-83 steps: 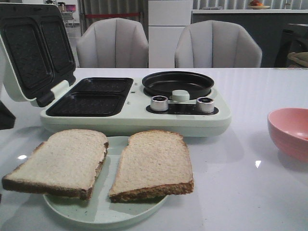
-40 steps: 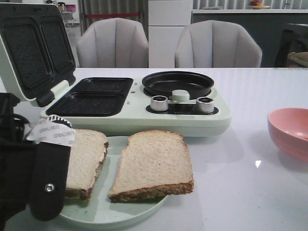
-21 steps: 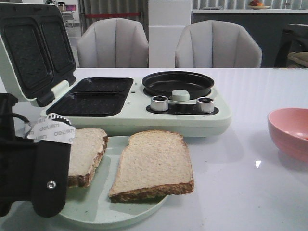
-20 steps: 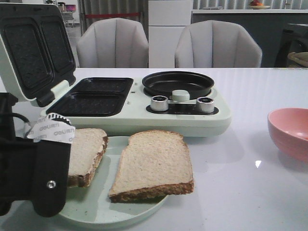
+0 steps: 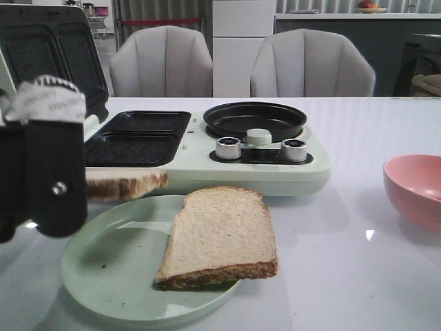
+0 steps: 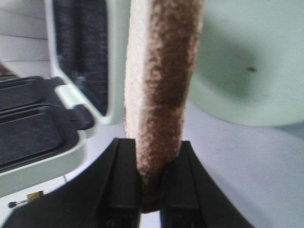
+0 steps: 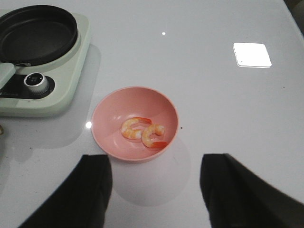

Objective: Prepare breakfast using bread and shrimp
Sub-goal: 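Lift the bread slice with the left gripper and carry it over the sandwich maker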

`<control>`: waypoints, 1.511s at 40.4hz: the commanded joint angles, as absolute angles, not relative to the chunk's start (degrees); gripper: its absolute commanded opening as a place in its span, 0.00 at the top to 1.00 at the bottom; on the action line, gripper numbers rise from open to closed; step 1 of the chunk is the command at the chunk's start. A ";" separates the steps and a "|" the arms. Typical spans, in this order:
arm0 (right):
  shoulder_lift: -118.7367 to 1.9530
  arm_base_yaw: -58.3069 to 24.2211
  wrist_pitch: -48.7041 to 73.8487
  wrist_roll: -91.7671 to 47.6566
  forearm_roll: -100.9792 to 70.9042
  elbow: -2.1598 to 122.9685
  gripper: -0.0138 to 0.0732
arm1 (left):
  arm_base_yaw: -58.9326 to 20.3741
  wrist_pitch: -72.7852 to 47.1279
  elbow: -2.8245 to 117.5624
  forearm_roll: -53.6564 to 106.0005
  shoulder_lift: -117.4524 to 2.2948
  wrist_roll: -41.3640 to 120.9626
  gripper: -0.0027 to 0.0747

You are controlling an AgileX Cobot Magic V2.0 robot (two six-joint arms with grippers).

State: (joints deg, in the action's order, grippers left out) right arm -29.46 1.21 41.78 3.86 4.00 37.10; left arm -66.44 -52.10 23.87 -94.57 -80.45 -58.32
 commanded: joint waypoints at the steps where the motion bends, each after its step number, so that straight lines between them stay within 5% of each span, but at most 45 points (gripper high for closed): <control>1: -30.07 1.44 37.75 3.64 4.12 38.57 0.25 | -67.04 -58.53 25.14 -98.65 -75.71 -58.61 0.84; 14: -30.07 1.44 37.75 3.64 4.12 38.57 0.25 | -63.04 -55.54 31.91 -106.59 -73.86 -55.08 0.84; 34: -30.07 1.44 37.75 3.64 4.12 38.57 0.25 | -37.27 -31.99 53.46 -106.59 -88.10 -46.47 0.84; 61: -30.07 1.44 37.75 3.64 4.12 38.57 0.25 | -27.58 -29.22 82.33 -106.59 -114.19 -44.99 0.84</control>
State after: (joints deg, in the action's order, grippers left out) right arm -29.46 1.21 41.81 3.86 3.91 37.10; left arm -28.18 -26.97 78.87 -103.34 -116.23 -44.60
